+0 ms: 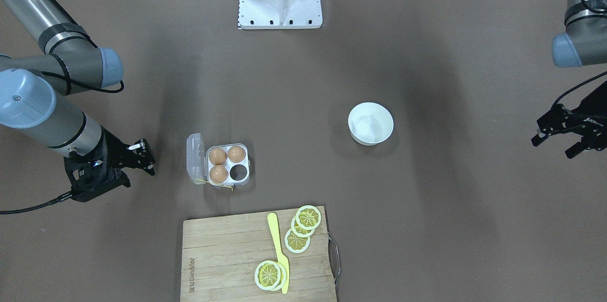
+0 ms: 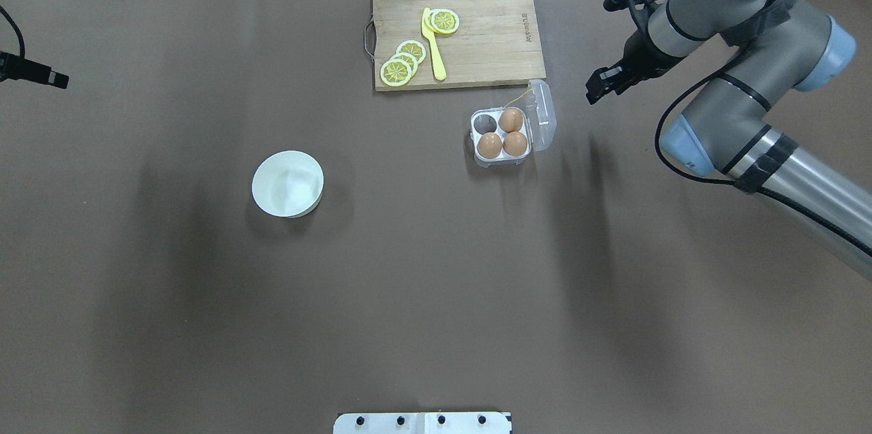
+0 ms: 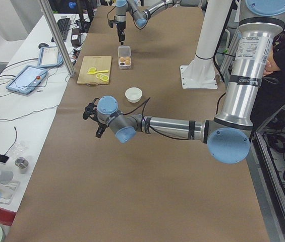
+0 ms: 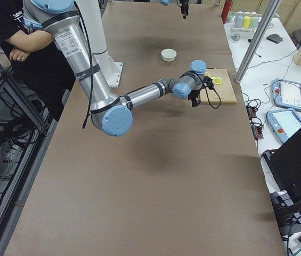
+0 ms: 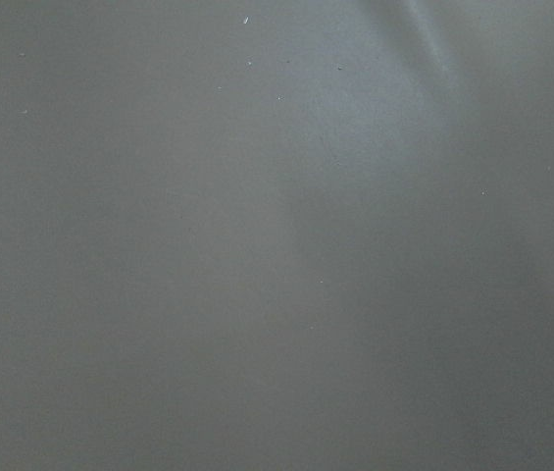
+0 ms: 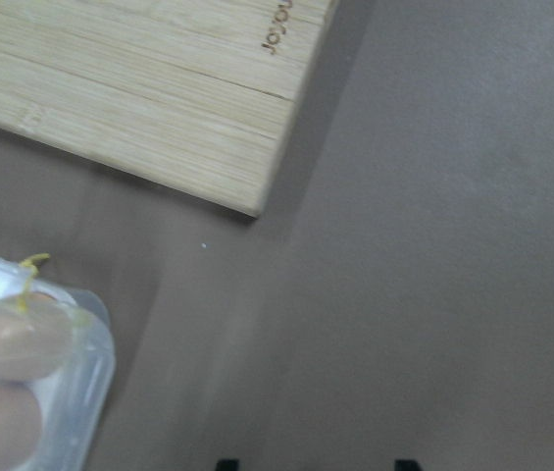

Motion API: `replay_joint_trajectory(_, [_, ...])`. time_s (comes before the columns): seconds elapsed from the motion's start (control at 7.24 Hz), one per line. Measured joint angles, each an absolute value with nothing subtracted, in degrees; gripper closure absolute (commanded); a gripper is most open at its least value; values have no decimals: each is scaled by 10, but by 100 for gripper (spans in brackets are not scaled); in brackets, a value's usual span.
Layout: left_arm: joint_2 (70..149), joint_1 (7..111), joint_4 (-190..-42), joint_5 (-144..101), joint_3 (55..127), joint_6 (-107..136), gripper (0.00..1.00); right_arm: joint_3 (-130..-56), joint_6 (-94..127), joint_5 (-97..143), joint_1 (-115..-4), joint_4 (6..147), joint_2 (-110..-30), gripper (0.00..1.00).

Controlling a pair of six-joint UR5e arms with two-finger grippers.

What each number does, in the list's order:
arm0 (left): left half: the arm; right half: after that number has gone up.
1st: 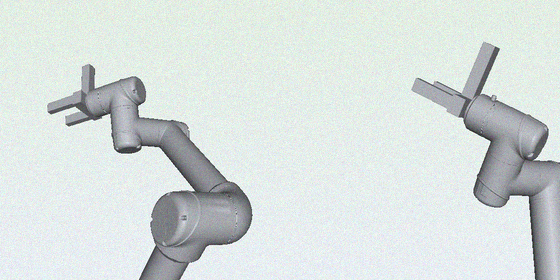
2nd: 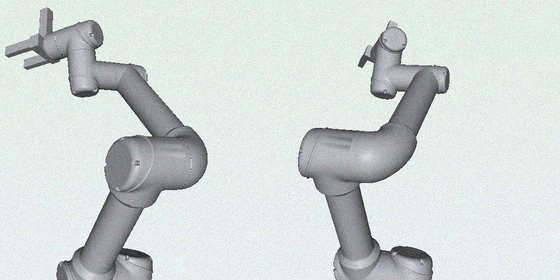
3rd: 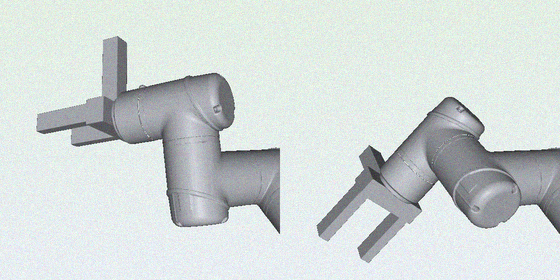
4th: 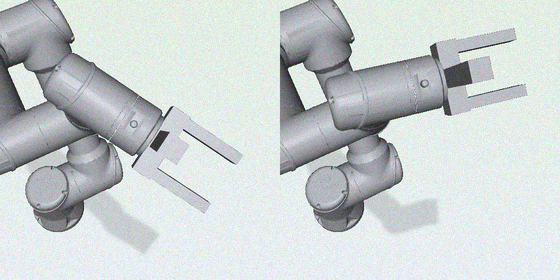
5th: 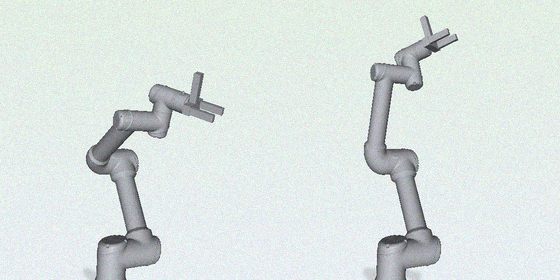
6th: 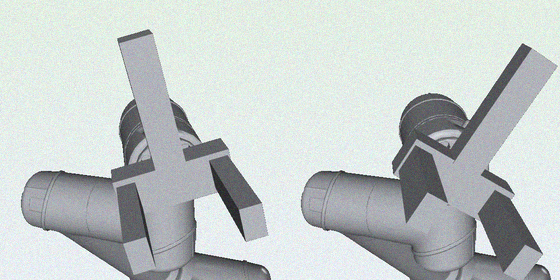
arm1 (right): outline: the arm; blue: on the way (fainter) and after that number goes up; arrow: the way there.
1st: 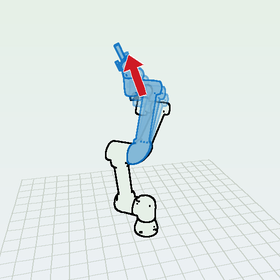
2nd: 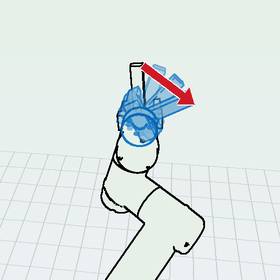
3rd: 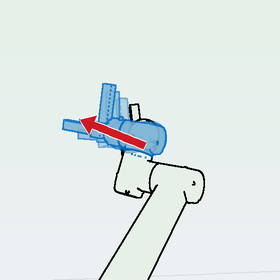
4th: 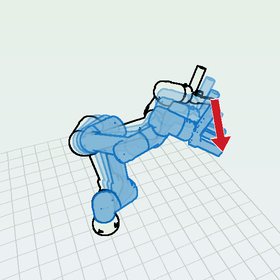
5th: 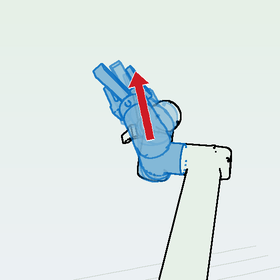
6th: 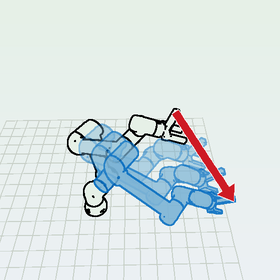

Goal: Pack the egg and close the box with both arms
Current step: 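Reach the right gripper to the carton lid and fold it closed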

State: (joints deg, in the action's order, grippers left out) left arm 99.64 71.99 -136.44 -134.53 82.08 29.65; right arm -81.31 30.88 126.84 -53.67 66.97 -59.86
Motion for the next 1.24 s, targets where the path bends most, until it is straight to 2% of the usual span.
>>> replay_joint_trajectory(0.55, [962, 753, -1362, -1371, 820, 233, 8, -826, 363, 1268, -498, 663, -551, 38])
replay_joint_trajectory(0.69, [959, 756, -1363, -1373, 819, 229, 8, -833, 373, 1267, -487, 663, -548, 28])
replay_joint_trajectory(0.83, [956, 757, -1364, -1373, 819, 228, 7, -837, 383, 1264, -478, 663, -544, 0])
replay_joint_trajectory(0.97, [954, 760, -1364, -1373, 820, 228, 3, -844, 402, 1262, -474, 663, -544, 0])
replay_joint_trajectory(1.24, [952, 774, -1347, -1377, 820, 228, 3, -864, 428, 1265, -497, 665, -566, 0])
